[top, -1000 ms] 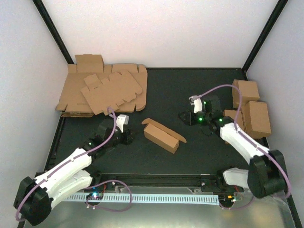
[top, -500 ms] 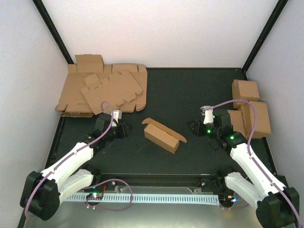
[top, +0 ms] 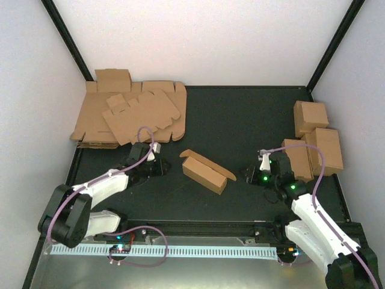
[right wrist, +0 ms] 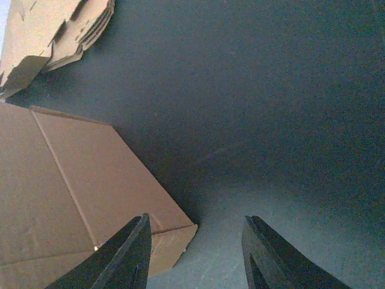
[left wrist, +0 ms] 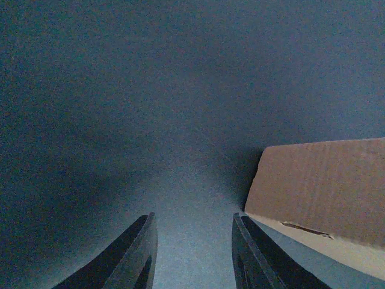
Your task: Fold the paper box
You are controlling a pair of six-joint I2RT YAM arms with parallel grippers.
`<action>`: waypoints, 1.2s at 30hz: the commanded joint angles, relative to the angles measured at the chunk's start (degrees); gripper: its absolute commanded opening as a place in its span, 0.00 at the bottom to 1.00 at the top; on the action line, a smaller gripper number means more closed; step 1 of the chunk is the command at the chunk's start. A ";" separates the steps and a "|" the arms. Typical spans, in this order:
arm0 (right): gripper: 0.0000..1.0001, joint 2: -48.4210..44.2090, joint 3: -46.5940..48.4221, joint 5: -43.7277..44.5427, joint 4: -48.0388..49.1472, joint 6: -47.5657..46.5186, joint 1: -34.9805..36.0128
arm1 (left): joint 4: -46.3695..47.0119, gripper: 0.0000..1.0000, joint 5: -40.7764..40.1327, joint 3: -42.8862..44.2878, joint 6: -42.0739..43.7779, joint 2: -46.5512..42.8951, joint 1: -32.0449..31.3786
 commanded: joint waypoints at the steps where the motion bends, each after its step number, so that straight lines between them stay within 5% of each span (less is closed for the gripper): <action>1: 0.44 -0.91 -2.26 -2.52 1.58 4.06 0.15 | 5.67 0.36 3.83 1.79 -0.80 3.31 0.36; 5: 0.39 -0.36 -6.91 -4.68 6.88 7.71 0.17 | 7.36 0.35 4.03 2.05 -0.90 5.80 0.36; 7: 0.30 0.84 -9.02 -6.58 10.20 9.64 0.15 | 8.37 0.28 4.78 2.22 -0.91 6.61 0.36; 10: 0.13 3.35 -11.16 -8.95 14.75 11.35 0.14 | 9.69 0.03 5.40 2.15 -0.82 7.40 0.36; 12: 0.03 5.50 -11.86 -9.86 16.79 11.94 0.15 | 10.02 0.02 5.27 2.30 -0.76 7.83 0.36; 36: 0.02 25.43 -17.04 -22.30 43.05 17.72 4.57 | 8.93 0.01 3.74 4.63 0.65 9.02 0.88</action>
